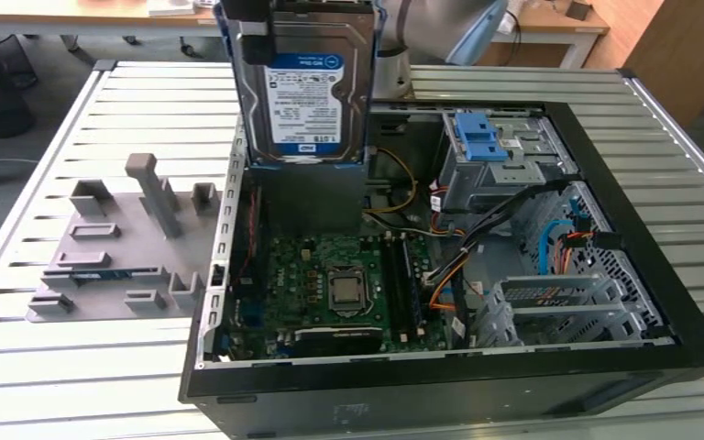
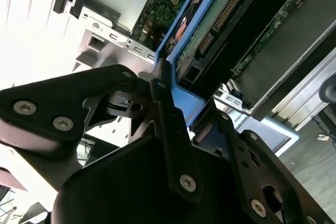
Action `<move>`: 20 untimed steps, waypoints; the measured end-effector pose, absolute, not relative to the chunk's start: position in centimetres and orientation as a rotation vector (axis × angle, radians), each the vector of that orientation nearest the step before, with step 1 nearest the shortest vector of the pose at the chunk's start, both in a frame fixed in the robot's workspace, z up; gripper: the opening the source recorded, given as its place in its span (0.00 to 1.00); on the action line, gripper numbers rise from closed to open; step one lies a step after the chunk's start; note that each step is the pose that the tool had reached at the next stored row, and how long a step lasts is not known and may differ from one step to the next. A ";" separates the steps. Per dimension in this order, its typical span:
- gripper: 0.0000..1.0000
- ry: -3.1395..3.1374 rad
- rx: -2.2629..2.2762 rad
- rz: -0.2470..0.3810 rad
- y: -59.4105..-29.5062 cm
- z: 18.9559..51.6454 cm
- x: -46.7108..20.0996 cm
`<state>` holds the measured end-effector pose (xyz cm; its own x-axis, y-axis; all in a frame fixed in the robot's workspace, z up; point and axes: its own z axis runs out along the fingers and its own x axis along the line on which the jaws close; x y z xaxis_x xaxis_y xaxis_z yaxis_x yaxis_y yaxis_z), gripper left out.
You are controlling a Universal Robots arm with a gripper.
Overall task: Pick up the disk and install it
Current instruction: 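Pick up the disk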
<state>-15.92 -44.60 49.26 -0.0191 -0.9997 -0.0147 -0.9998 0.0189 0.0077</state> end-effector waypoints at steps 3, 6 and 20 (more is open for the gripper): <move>0.36 2.239 -2.196 0.025 -44.7 49.3 -14.9; 0.36 2.239 -2.197 0.025 -44.9 49.3 -14.2; 0.36 2.239 -2.194 0.023 -45.4 48.9 -10.8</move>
<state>-10.77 -45.43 48.94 -0.0202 -0.9997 -0.0149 -0.9998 0.0201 0.0056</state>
